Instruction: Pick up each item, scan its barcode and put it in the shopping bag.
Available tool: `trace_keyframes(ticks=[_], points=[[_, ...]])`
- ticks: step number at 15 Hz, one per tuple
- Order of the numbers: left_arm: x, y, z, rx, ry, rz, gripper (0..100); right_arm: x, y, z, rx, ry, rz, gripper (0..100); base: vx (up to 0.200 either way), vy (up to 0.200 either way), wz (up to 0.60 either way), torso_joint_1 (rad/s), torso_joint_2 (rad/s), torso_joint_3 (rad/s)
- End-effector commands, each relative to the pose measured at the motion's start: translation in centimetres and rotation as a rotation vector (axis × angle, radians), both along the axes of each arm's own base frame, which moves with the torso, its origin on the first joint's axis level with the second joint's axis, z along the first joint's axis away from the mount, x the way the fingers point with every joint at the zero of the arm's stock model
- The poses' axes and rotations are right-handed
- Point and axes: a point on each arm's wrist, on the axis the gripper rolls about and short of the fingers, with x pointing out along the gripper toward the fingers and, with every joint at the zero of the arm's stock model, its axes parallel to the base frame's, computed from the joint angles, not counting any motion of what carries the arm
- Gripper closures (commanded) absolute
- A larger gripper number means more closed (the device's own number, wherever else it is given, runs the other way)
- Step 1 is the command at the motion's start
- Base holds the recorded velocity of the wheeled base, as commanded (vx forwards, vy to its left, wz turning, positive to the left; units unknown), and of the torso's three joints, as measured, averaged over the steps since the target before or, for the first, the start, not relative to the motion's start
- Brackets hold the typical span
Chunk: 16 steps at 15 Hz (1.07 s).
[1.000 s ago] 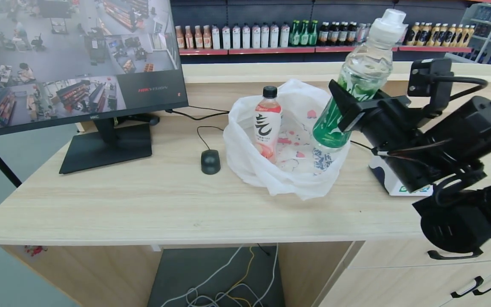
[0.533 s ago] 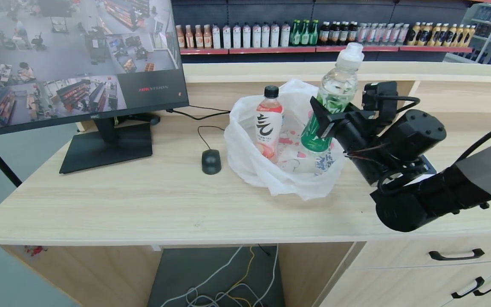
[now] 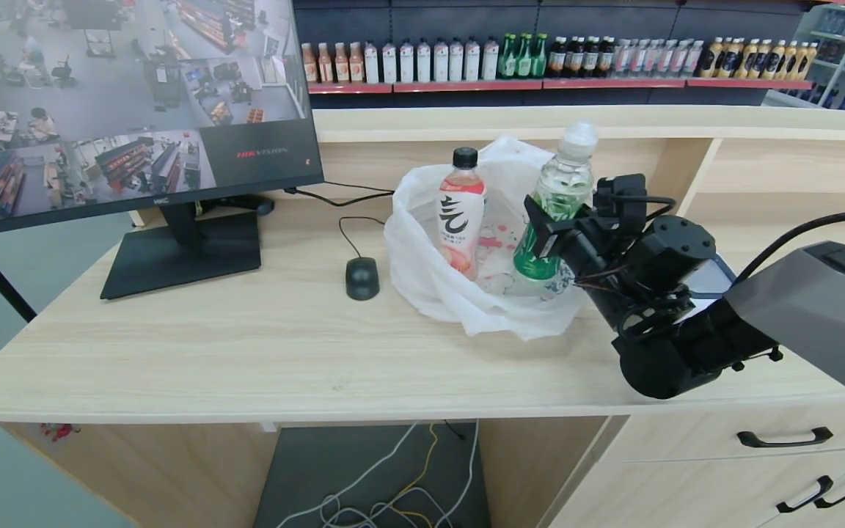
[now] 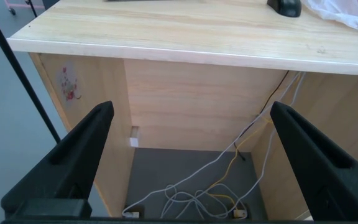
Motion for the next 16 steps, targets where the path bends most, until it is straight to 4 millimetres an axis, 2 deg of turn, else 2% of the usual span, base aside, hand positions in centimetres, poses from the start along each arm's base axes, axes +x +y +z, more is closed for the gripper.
trace_keyframes(ticks=[1,6,16], points=[[0.0,0.0,0.0,0.0,0.0,0.0,0,0.4,0.2,-1.1,-0.008,0.02,0.002,100,0.0,0.0,0.0,0.0,0.0,0.0],[0.0,0.0,0.0,0.0,0.0,-0.001,0,0.8,0.3,-2.4,-0.019,0.047,0.002,100,0.0,0.0,0.0,0.0,0.0,0.0],[0.0,0.0,0.0,0.0,0.0,0.0,0,0.5,0.0,-2.6,-0.016,0.039,-0.001,100,0.0,0.0,0.0,0.0,0.0,0.0]])
